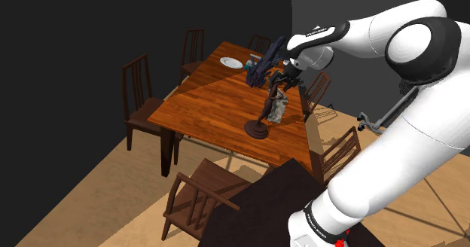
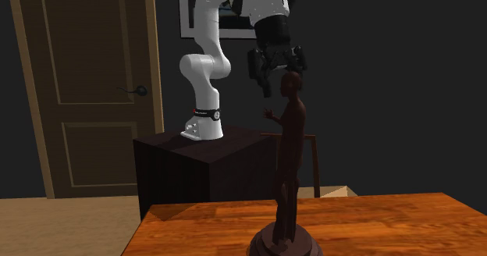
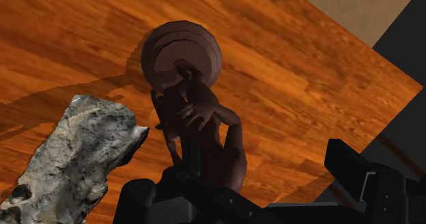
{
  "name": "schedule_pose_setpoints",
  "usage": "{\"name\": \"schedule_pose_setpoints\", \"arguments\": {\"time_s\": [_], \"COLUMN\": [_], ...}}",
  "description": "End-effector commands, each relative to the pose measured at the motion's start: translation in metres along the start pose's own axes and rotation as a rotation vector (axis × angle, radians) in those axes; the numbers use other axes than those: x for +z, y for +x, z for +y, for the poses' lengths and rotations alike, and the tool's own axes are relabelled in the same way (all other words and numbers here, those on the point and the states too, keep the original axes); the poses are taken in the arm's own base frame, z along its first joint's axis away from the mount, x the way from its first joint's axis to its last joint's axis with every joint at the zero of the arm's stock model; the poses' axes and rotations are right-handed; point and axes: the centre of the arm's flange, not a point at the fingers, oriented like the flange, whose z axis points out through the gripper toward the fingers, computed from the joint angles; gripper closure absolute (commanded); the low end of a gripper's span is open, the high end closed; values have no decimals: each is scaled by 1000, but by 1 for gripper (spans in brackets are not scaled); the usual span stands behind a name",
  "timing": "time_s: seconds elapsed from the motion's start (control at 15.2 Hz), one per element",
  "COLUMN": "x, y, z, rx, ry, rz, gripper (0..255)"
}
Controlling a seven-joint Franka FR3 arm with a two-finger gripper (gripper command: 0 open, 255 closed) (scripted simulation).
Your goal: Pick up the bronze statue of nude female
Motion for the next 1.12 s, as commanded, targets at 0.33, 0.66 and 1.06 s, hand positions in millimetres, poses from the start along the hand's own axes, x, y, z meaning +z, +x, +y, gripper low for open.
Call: {"name": "schedule_pose_setpoints", "arguments": {"time_s": [0.33, 0.66, 1.06], "x": [37, 55, 55], "y": [11, 7, 7], "z": [23, 26, 25], "rx": [34, 34, 34], "ry": [8, 8, 8], "rz": [12, 12, 12], "gripper": [0, 0, 255]}}
